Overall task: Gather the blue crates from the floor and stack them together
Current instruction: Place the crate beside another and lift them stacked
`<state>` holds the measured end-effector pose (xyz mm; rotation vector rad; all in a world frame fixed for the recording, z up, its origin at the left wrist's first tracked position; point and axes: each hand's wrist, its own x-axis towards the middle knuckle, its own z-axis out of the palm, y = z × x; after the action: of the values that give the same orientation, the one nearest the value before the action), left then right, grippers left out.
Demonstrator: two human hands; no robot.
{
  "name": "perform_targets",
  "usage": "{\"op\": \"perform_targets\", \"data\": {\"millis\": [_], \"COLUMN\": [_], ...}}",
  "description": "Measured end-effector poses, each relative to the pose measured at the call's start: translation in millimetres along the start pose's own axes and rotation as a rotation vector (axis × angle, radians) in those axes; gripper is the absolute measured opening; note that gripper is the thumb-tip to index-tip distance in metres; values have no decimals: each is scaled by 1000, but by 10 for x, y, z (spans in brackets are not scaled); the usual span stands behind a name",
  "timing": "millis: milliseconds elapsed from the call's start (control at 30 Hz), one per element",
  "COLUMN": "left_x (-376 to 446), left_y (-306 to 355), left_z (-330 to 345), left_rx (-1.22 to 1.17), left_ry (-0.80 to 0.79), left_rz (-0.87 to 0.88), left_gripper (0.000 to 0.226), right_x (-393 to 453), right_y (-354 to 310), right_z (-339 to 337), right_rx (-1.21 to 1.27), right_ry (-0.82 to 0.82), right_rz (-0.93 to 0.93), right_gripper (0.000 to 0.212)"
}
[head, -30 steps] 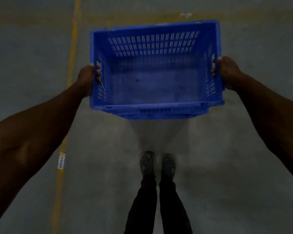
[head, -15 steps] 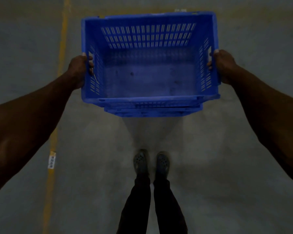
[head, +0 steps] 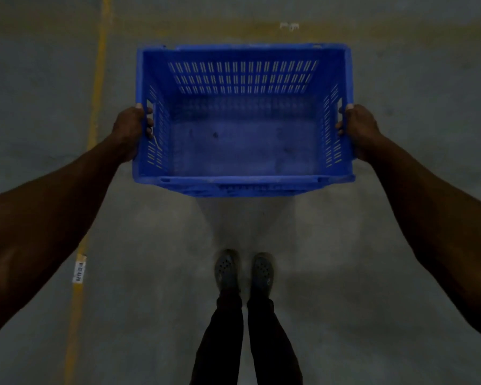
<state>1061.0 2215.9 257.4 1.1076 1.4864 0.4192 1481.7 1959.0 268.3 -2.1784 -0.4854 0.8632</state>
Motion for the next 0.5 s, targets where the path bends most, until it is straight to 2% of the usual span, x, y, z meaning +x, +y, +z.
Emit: {"op": "perform_targets", "data": {"millis": [200, 500], "left_x": [103, 14], "left_y": [-9, -79], "left_z": [-23, -32], "left_rx": [56, 62], "left_ry": [20, -47], "left_rz": [34, 43], "left_gripper": [30, 31], "right_x": [48, -63], "right_y": [-85, -27], "right_z": [22, -16], "right_rx": [22, 37], "right_ry": [20, 18], "right_rz": [5, 13], "right_gripper": [30, 31]}}
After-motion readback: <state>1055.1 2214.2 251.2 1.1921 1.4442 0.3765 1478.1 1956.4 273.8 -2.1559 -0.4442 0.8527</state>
